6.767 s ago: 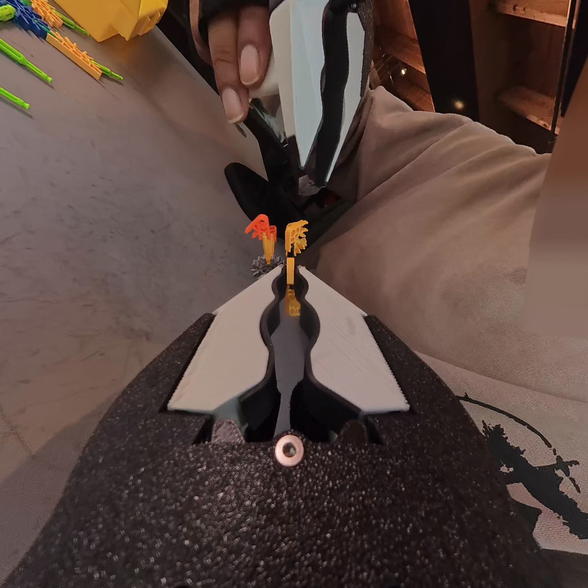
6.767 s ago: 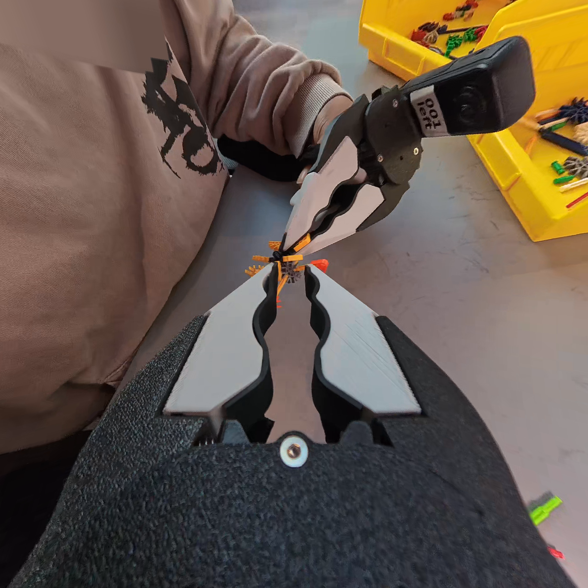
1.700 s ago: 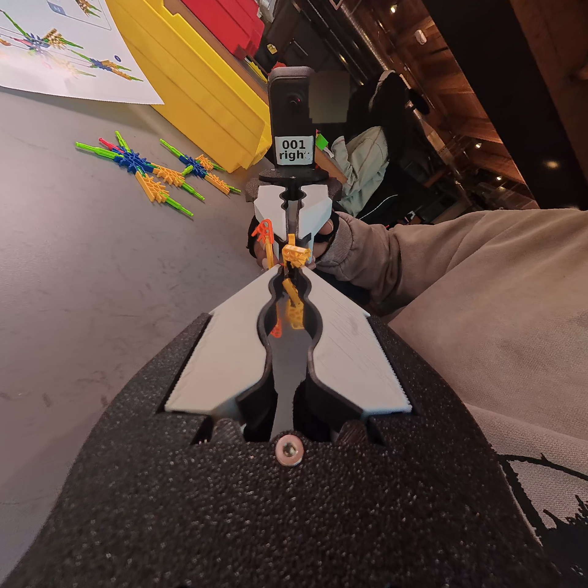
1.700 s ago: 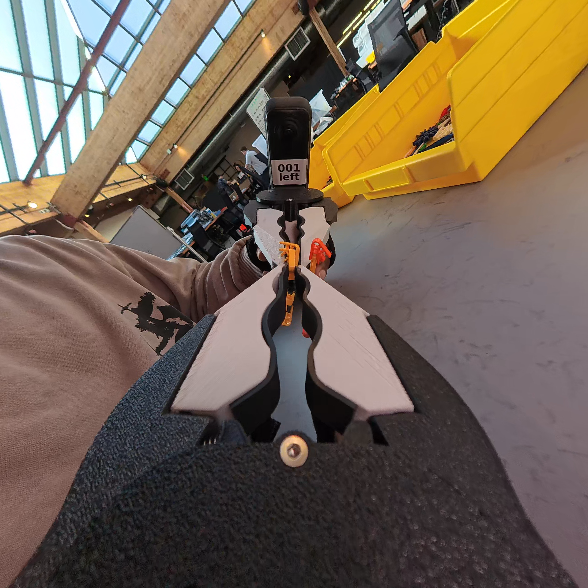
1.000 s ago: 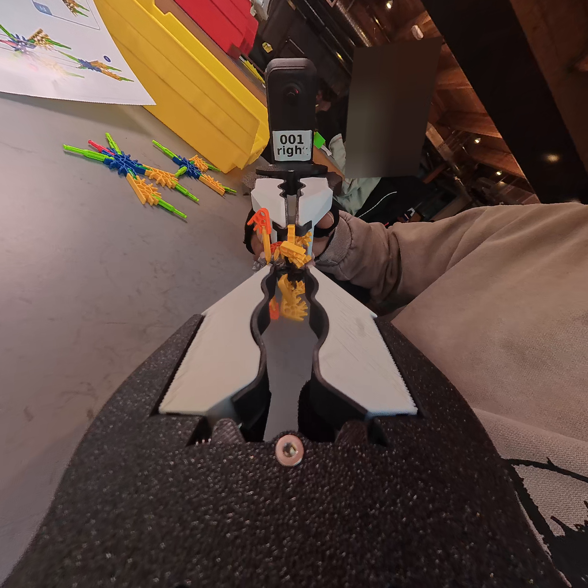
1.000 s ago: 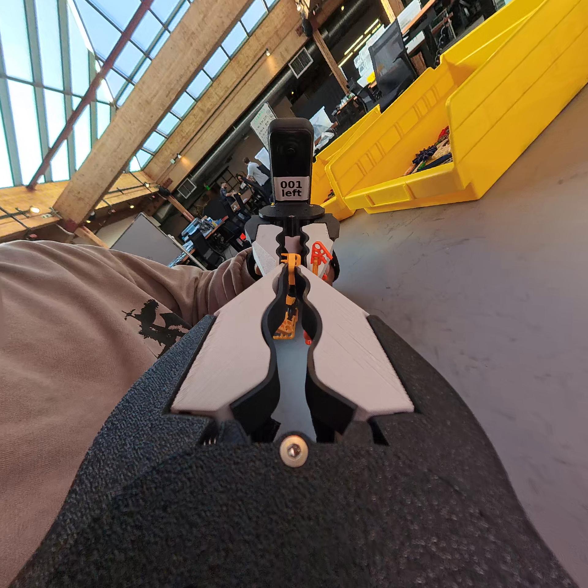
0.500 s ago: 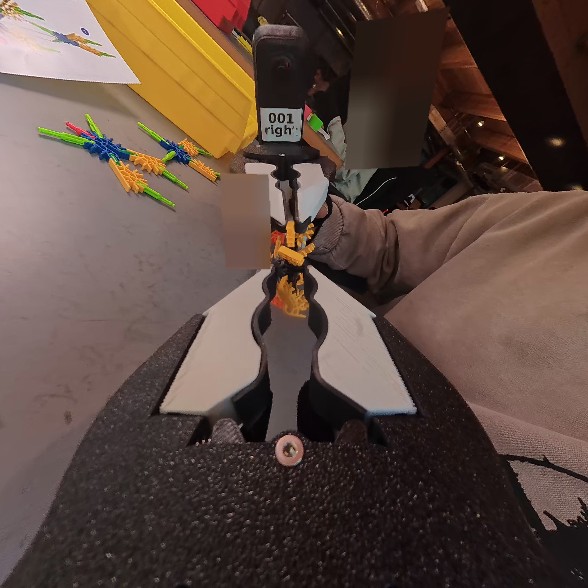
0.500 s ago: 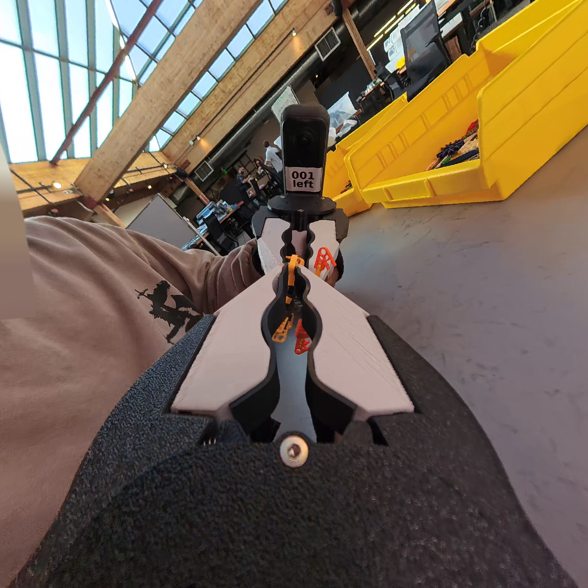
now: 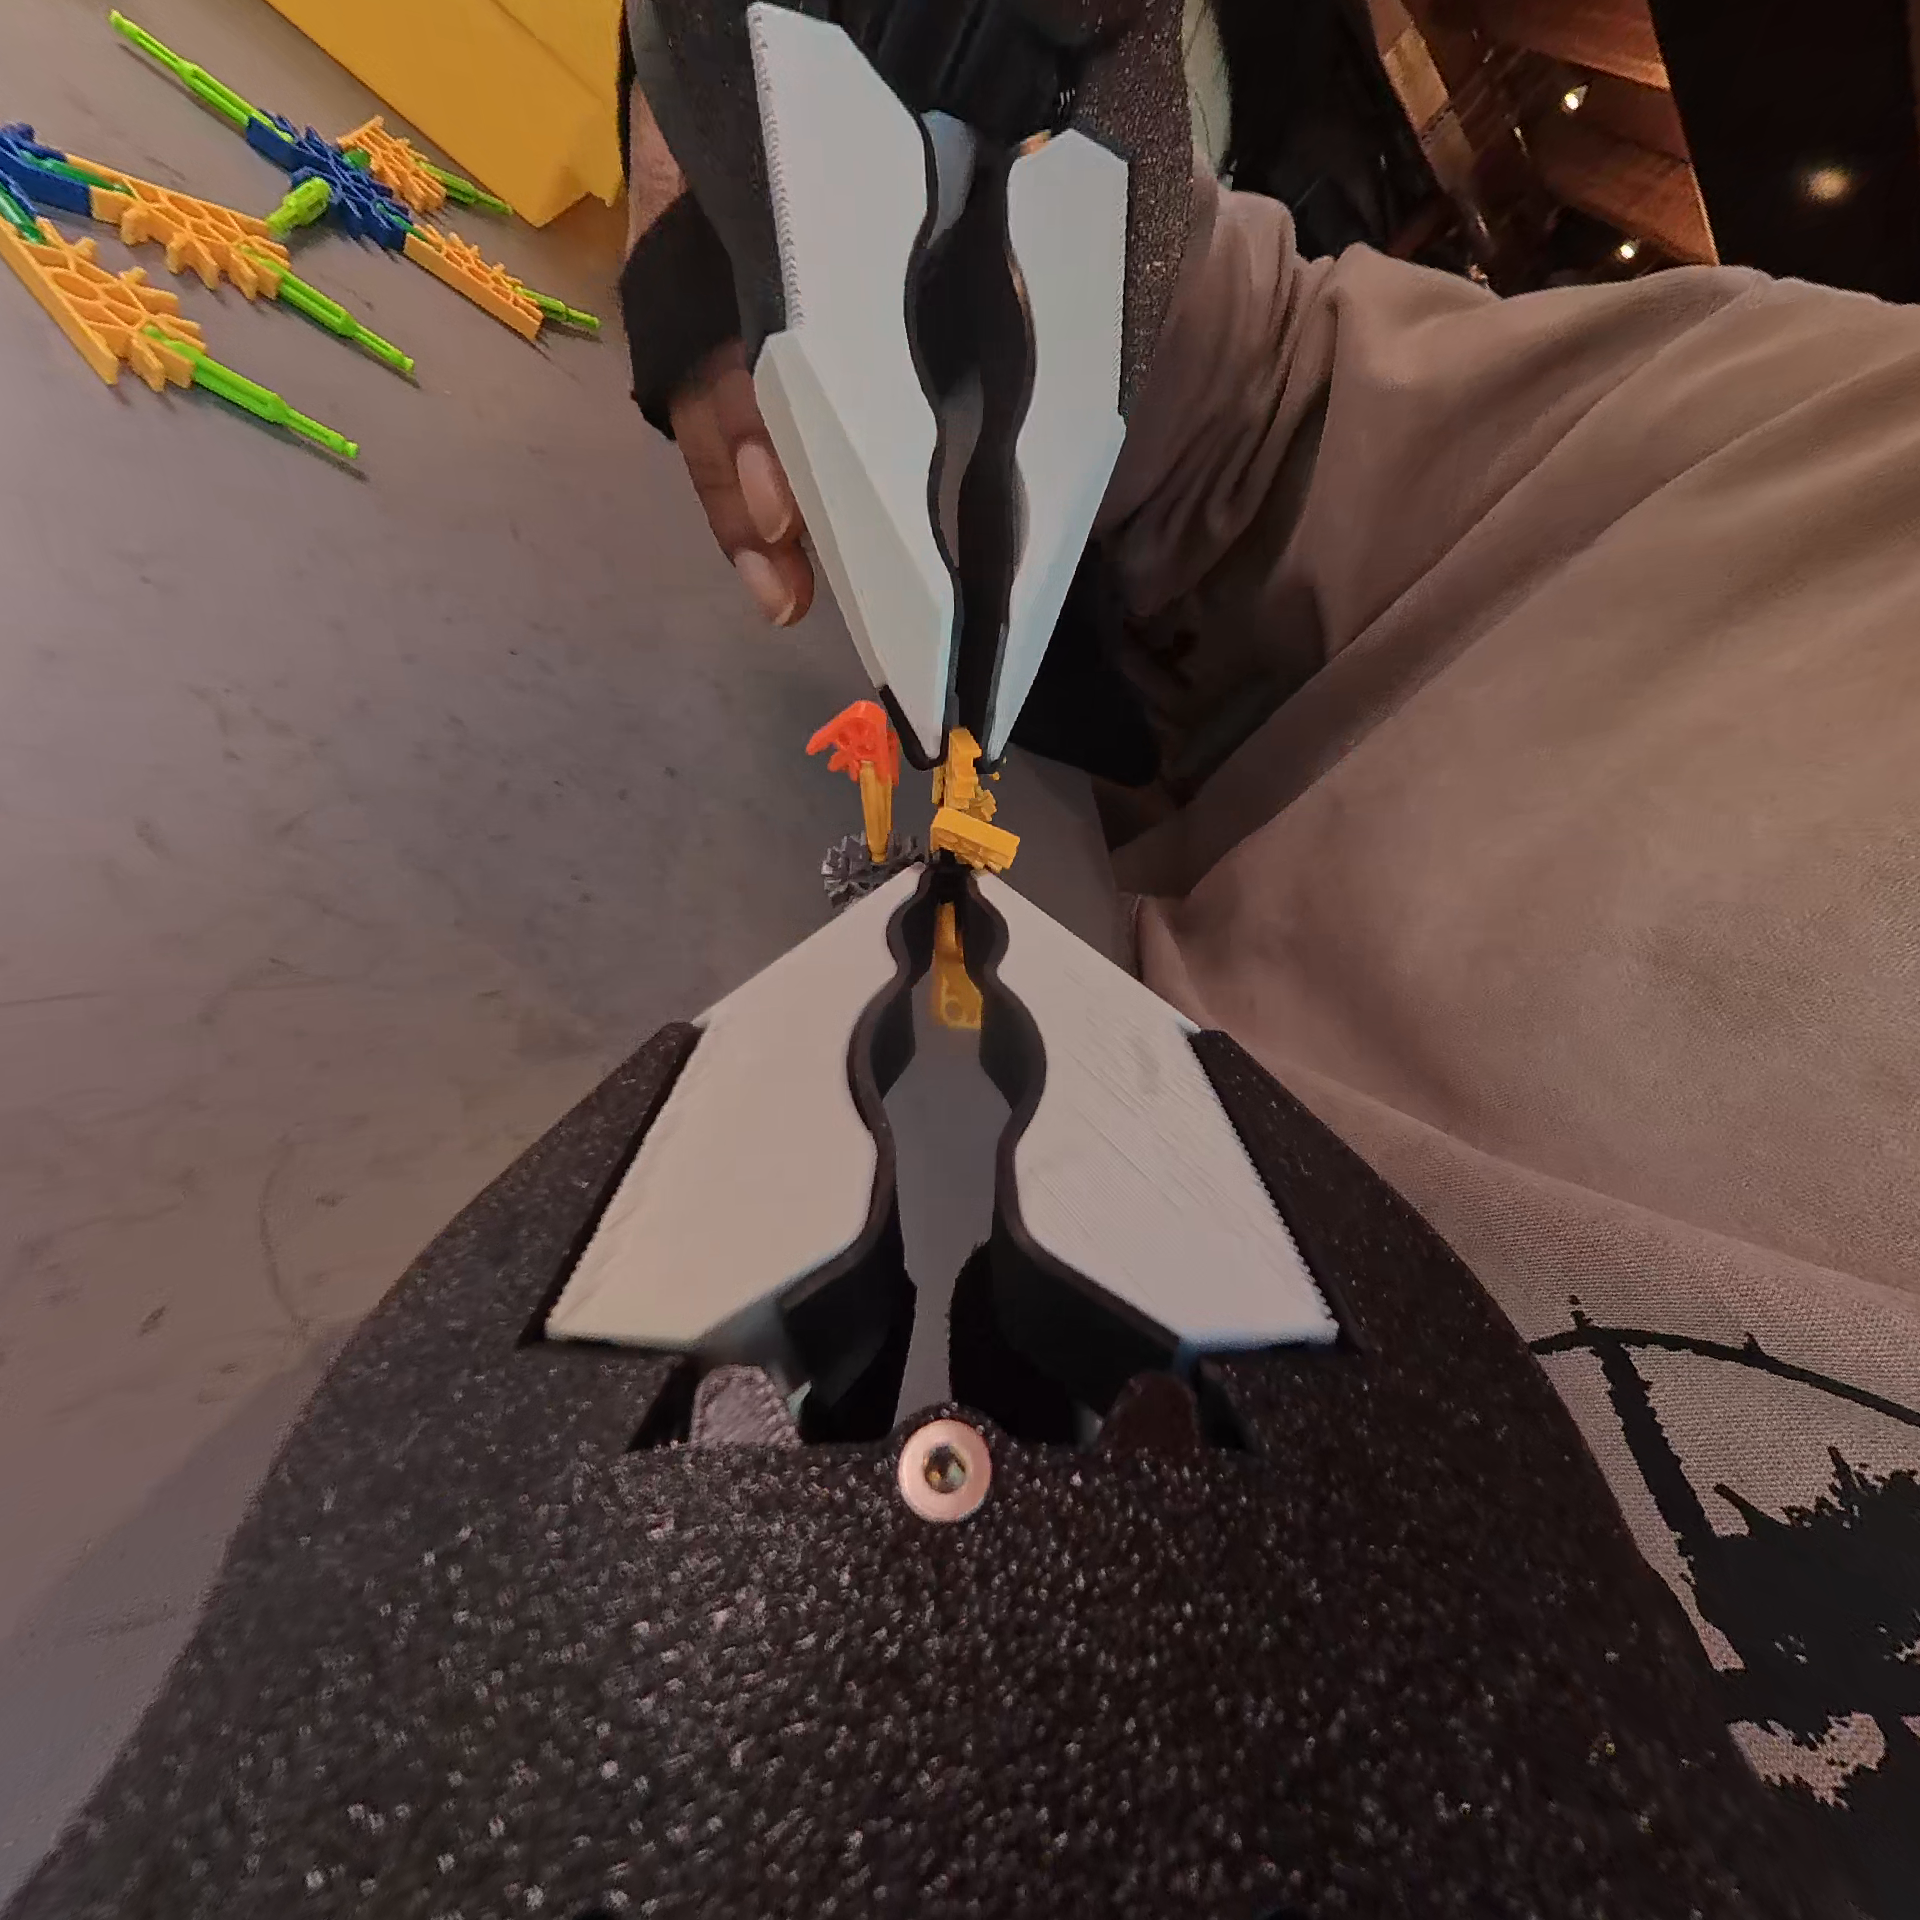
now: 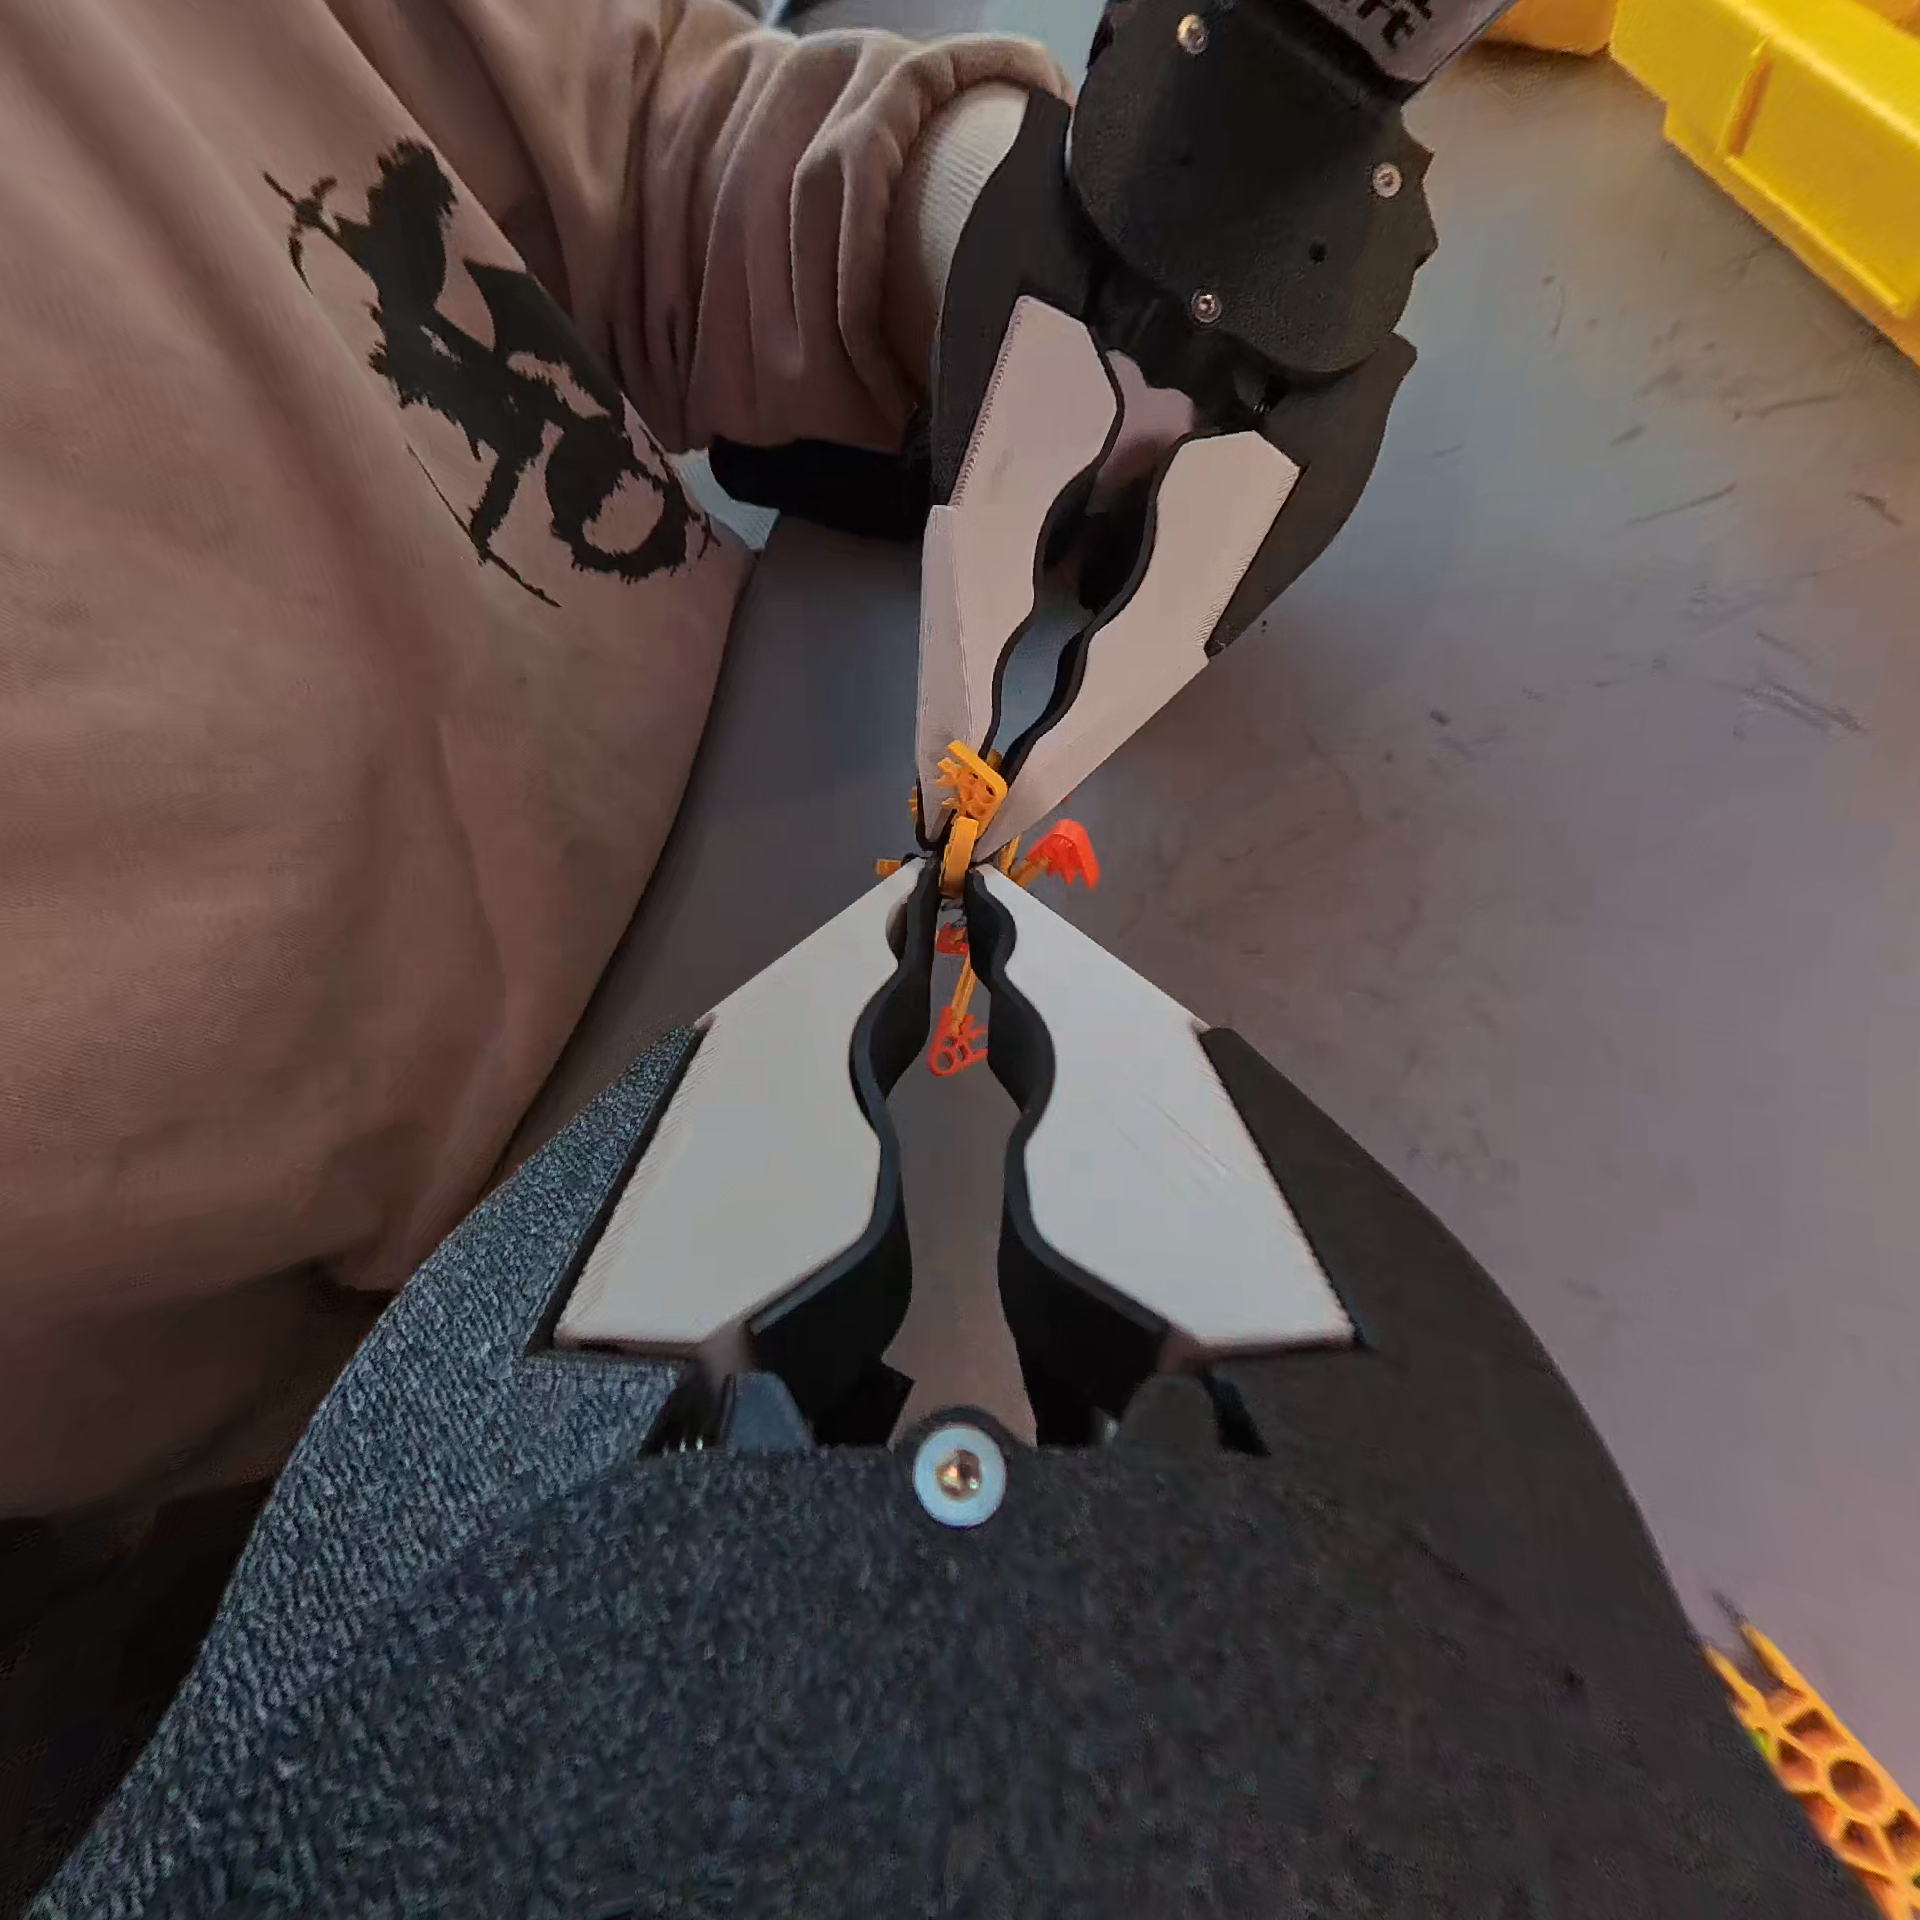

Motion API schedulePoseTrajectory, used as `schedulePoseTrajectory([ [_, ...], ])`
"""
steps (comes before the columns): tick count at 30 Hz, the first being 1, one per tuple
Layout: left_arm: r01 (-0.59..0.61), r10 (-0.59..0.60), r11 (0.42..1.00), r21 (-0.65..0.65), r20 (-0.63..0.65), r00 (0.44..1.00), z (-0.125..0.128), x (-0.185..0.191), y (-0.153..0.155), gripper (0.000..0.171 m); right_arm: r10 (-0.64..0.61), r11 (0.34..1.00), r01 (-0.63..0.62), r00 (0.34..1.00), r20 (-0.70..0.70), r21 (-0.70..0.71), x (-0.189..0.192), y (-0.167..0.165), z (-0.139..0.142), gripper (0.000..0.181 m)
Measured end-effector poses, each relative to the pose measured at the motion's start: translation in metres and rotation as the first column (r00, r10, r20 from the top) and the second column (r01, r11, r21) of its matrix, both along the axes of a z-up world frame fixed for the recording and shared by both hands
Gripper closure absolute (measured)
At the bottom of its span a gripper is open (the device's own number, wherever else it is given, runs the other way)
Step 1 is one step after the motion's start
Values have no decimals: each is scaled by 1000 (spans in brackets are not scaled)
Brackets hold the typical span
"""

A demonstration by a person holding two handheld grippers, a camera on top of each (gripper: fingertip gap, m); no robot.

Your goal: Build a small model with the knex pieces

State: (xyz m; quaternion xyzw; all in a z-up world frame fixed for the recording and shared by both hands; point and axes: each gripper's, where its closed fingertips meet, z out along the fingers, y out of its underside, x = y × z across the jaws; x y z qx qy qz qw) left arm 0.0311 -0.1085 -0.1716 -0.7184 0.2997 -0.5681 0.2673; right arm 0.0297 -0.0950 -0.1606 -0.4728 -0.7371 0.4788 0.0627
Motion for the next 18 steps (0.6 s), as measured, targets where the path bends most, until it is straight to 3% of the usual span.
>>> schedulePoseTrajectory([
  [4,49,-49,998,-27,25,999,3,3,-8,169,159,977,-155,987,-18,145,5,-9,2,179],
  [10,106,-105,993,-47,26,994,0,8,-19,169,393,846,-359,920,-5,395,11,-19,-2,180],
  [14,114,-113,992,-45,31,993,2,8,-21,169,432,800,-393,902,18,454,11,-21,-1,180],
  [18,116,-115,992,-40,27,993,2,9,-22,168,416,808,-382,909,25,448,12,-22,0,180],
])
